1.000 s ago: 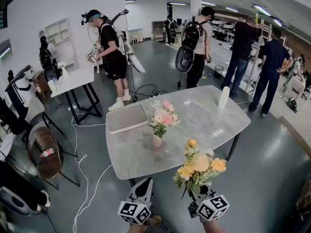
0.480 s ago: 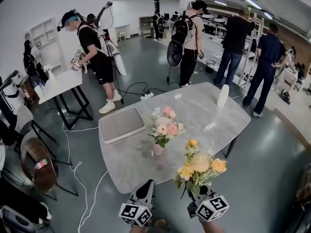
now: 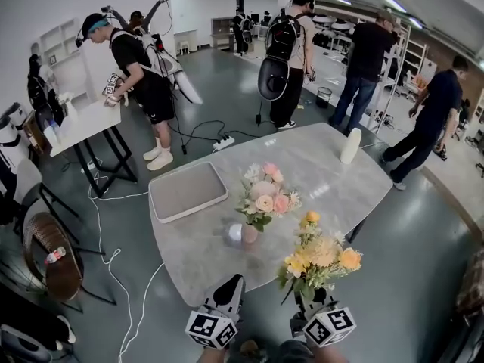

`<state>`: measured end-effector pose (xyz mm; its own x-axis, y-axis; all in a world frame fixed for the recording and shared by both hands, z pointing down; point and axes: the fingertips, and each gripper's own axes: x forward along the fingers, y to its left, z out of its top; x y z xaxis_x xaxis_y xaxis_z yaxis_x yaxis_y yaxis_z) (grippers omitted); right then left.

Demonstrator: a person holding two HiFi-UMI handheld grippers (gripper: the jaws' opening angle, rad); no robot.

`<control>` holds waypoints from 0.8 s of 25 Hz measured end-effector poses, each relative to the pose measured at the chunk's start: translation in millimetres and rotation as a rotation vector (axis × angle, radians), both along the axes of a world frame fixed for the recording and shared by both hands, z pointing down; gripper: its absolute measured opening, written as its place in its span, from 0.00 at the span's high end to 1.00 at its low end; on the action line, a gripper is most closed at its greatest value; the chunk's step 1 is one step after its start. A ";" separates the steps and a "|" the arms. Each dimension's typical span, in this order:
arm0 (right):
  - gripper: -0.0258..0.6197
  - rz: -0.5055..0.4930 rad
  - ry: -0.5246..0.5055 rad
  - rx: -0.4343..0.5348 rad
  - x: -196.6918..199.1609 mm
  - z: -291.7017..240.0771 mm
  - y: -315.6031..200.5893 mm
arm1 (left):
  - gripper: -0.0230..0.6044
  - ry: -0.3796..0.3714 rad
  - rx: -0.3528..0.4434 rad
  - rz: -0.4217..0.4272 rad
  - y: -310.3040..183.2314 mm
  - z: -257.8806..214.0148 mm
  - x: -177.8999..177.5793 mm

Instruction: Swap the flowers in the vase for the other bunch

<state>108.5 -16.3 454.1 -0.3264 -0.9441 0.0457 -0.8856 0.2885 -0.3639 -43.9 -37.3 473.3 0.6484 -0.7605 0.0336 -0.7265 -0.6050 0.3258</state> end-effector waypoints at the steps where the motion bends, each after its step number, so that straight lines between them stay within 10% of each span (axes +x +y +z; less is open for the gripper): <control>1: 0.85 0.009 0.002 0.006 -0.8 -1.0 -2.6 | 0.94 0.003 0.001 -0.002 -3.7 0.8 0.5; 16: 0.85 0.075 0.095 0.078 -4.8 16.7 -59.5 | 0.93 -0.115 0.043 0.032 -78.3 33.2 25.6; 20: 0.85 0.084 0.115 0.090 -3.6 15.7 -73.5 | 0.77 -0.127 0.030 0.022 -97.2 42.5 28.3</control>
<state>104.9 -89.7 469.8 -0.2439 -0.9698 -0.0077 -0.9423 0.2388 -0.2348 -15.6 -134.6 515.8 0.6569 -0.7481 0.0941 -0.7472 -0.6293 0.2138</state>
